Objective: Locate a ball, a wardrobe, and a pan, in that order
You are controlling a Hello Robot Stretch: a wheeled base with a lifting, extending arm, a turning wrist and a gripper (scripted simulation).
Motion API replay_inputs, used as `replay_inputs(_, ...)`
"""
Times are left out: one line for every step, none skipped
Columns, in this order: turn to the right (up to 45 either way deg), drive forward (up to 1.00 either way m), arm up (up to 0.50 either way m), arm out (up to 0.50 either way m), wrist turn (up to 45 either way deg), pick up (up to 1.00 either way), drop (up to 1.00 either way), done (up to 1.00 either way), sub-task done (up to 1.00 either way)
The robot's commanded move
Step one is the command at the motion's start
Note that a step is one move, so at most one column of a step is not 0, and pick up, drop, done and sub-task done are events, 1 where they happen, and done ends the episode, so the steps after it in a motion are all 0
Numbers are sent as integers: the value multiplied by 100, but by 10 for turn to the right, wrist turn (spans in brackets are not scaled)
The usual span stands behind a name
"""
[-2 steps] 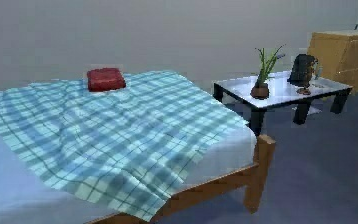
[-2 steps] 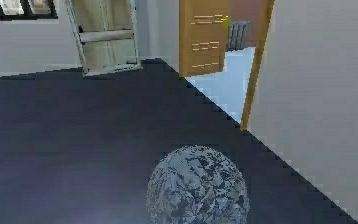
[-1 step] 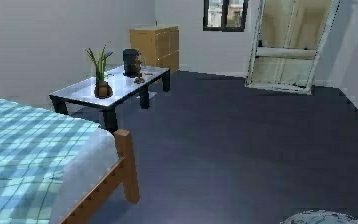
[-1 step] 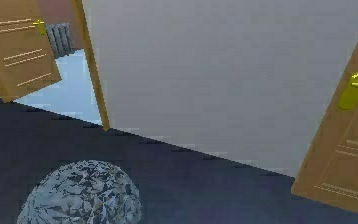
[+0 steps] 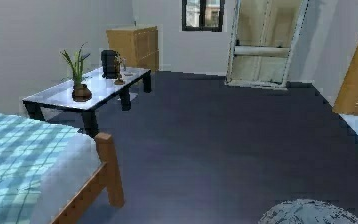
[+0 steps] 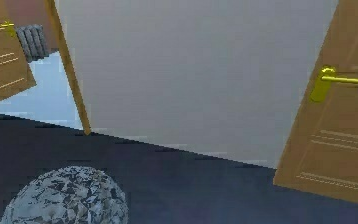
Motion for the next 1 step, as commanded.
replay_inputs(0, 100, 0, 0, 0, 0, 0, 0, 0)
